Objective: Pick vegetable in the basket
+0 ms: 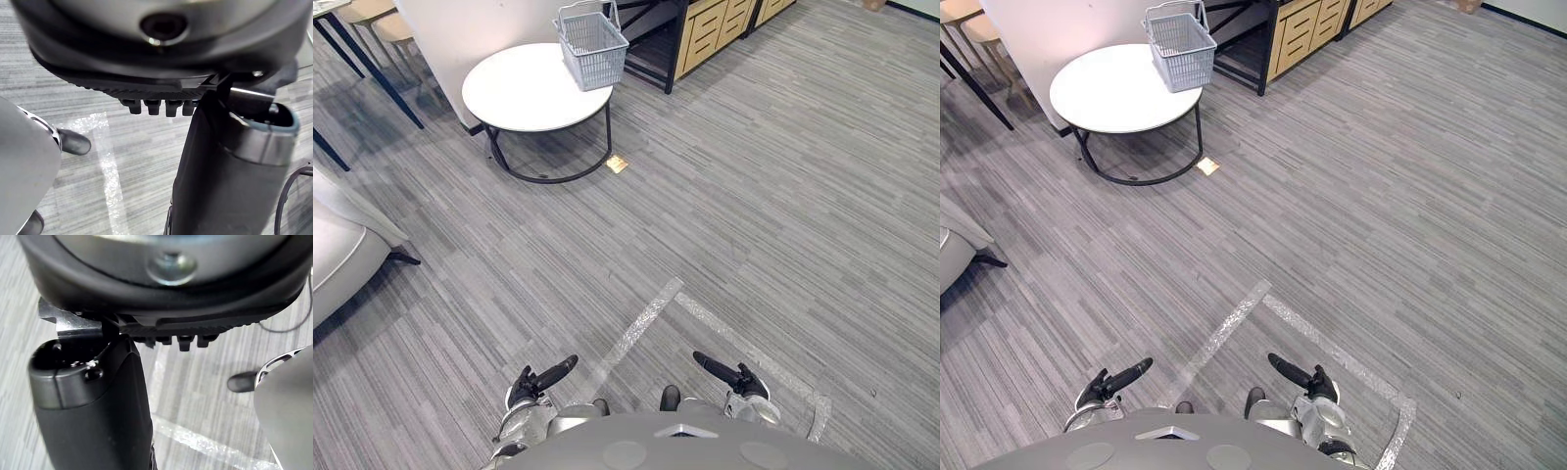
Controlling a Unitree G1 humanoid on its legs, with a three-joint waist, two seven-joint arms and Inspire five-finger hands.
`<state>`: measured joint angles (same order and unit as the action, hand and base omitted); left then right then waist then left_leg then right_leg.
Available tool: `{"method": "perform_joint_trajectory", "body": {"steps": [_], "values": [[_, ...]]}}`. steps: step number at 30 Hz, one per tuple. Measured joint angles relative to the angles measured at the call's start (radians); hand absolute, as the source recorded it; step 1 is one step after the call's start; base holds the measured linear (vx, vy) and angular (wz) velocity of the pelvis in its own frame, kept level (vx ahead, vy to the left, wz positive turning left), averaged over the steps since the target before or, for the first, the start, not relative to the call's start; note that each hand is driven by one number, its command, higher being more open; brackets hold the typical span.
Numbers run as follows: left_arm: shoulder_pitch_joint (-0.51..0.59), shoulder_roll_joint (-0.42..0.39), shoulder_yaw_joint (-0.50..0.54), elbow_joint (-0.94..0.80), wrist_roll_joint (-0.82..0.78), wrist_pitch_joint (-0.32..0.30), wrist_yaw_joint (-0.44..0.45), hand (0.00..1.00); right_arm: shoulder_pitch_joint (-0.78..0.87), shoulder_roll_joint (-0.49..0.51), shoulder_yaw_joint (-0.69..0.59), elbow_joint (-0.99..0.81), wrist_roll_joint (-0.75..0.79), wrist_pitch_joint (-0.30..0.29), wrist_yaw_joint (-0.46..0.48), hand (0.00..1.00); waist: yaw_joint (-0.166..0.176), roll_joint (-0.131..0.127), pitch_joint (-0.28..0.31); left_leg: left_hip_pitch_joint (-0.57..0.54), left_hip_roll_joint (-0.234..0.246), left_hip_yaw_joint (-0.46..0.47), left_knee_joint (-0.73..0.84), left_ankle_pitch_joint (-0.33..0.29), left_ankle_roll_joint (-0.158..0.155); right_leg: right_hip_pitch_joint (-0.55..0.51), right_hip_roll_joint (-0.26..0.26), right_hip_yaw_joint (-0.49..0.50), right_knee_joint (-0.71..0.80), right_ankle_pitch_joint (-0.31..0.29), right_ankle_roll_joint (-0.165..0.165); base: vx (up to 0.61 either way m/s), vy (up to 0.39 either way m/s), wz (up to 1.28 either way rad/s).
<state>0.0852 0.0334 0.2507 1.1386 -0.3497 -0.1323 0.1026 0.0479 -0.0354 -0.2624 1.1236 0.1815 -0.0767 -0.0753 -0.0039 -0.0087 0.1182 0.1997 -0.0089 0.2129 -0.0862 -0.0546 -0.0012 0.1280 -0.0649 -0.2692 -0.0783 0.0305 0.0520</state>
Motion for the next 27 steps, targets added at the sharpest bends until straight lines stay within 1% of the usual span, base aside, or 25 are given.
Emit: {"method": "perform_joint_trajectory", "body": {"steps": [7,13,20,23,27], "values": [[-0.001,0.003,-0.009,0.001,0.009,0.000,0.002,1.00,-0.003,0.000,0.043,0.002,-0.017,0.000,0.001,1.00,0.000,-0.013,-0.008,-0.001,-0.001,-0.003,0.000,-0.001,-0.001,0.000,-0.001,-0.004,0.000,0.000,0.000,-0.01,-0.003,0.00],[-0.005,0.009,-0.049,-0.001,0.047,-0.012,0.015,1.00,-0.005,-0.004,0.068,0.002,-0.018,0.000,0.000,1.00,-0.001,-0.015,-0.008,-0.001,-0.003,-0.010,0.001,-0.001,-0.002,0.003,-0.003,-0.014,0.000,0.000,0.000,-0.03,-0.018,0.03],[-0.005,0.009,-0.052,-0.001,0.050,-0.018,0.020,1.00,-0.005,-0.003,0.068,0.002,-0.017,0.000,0.000,1.00,-0.001,-0.017,-0.008,0.001,-0.002,-0.011,0.000,-0.001,-0.002,0.005,-0.003,-0.016,0.000,0.000,0.000,-0.05,-0.024,0.01],[-0.006,0.011,-0.053,-0.001,0.084,-0.018,0.020,1.00,-0.005,-0.003,0.073,0.002,-0.016,0.000,0.001,1.00,-0.001,-0.019,-0.009,0.002,-0.002,-0.009,0.000,-0.002,-0.003,0.005,-0.003,-0.014,0.000,0.000,0.000,-0.05,-0.022,-0.02],[-0.006,0.015,-0.060,-0.001,0.090,-0.018,0.019,1.00,-0.005,-0.002,0.078,0.002,-0.016,-0.001,0.003,1.00,-0.001,-0.021,-0.009,0.003,-0.002,-0.003,0.001,-0.003,-0.004,0.005,-0.003,-0.008,0.000,0.000,0.000,-0.01,-0.005,-0.04]]}}
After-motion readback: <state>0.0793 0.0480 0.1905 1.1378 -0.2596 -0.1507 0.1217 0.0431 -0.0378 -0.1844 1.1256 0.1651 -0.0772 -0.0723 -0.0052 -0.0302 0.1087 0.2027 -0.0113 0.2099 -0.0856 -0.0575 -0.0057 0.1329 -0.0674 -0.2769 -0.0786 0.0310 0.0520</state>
